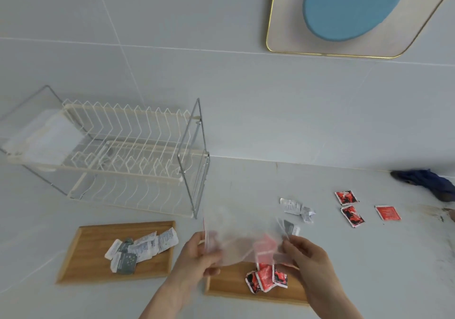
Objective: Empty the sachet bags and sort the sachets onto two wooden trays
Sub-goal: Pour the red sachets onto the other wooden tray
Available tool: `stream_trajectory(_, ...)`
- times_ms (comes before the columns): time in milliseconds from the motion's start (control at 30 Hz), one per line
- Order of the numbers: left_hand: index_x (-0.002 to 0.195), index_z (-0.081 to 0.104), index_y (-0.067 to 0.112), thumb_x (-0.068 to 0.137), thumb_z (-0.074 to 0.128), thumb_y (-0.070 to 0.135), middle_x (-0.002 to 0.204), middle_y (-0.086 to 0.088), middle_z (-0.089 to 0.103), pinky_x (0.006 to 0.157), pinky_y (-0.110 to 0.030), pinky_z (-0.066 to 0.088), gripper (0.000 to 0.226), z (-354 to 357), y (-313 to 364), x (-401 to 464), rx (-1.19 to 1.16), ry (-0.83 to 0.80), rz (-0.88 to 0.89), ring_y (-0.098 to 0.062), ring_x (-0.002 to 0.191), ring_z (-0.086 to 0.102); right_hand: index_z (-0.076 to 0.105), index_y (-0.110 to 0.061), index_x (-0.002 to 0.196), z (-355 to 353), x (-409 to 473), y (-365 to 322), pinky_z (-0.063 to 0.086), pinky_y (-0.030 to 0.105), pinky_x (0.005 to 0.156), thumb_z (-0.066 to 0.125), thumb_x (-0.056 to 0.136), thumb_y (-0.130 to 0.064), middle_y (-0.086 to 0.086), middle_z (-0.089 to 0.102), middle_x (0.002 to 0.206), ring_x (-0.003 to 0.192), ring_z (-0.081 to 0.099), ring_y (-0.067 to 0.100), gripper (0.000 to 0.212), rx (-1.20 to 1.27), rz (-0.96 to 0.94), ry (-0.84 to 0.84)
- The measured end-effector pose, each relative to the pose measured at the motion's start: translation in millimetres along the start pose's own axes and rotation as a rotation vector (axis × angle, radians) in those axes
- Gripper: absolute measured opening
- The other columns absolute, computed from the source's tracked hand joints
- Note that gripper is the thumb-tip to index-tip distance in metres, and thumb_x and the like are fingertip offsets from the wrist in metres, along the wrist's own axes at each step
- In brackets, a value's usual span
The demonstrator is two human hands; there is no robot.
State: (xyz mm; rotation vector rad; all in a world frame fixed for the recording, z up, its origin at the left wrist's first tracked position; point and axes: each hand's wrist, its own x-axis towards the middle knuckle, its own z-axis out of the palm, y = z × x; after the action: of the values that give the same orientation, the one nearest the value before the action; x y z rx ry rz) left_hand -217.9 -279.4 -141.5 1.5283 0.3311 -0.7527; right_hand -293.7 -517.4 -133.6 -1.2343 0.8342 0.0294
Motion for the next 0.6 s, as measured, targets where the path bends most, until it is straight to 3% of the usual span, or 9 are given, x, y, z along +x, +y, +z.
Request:
stream_trajectory(100,0.114,0.062,0.013,0.082,0.072,-0.01,0.092,-0.013,0.078,0.065,-0.036,0.055,0.041,-42,-3,-4,0.058,0.013,0.013,-0.02,0.07,0.072,0.068,0.009,0.1,31,1,16,0.06,0.032,0.053,0.065,0.094,0.003,0.017,0.068,0.079,0.059,0.066,0.024,0.008,-0.057,0.023,0.063)
stream_trajectory(233,0.111,0.062,0.01,0.078,0.073,-0.014,0.091,-0.019,0.077,0.061,-0.035,0.055,0.042,-107,-7,-11,0.029,0.047,0.014,-0.021,0.066,0.069,0.067,0.003,0.093,91,-6,40,0.06,0.034,0.049,0.068,0.091,0.005,0.02,0.066,0.086,0.065,0.065,0.029,0.003,-0.14,0.054,0.105)
stream_trajectory(300,0.108,0.064,0.009,0.071,0.078,-0.003,0.084,-0.013,0.074,0.062,-0.035,0.056,0.042,-148,-12,-15,-0.018,0.104,0.015,-0.023,0.068,0.066,0.066,0.004,0.095,128,-12,51,0.061,0.036,0.049,0.068,0.09,0.007,0.02,0.067,0.083,0.064,0.066,0.03,0.006,-0.2,0.064,0.081)
stream_trajectory(367,0.105,0.065,0.009,0.077,0.078,0.004,0.084,-0.011,0.069,0.059,-0.032,0.057,0.031,-193,-17,-21,-0.051,0.171,0.006,-0.024,0.072,0.064,0.065,0.005,0.096,165,-17,62,0.06,0.036,0.048,0.07,0.089,0.008,0.02,0.069,0.08,0.059,0.068,0.028,0.009,-0.264,0.089,0.022)
stream_trajectory(500,0.097,0.067,0.001,0.078,0.071,0.002,0.058,-0.004,0.063,0.053,-0.032,0.05,0.02,-280,-31,-34,-0.038,0.348,0.054,-0.014,0.05,0.055,0.067,0.003,0.095,245,-25,87,0.058,0.035,0.051,0.073,0.087,0.005,0.02,0.071,0.079,0.063,0.069,0.03,0.01,-0.393,0.112,-0.077)
stream_trajectory(600,0.09,0.069,0.009,0.065,0.07,0.018,0.055,-0.002,0.067,0.058,-0.034,0.05,0.027,-333,-39,-44,-0.052,0.493,0.07,-0.018,0.046,0.055,0.068,0.001,0.093,308,-32,106,0.058,0.034,0.052,0.071,0.088,0.005,0.018,0.071,0.075,0.062,0.067,0.029,0.007,-0.459,0.084,-0.1)
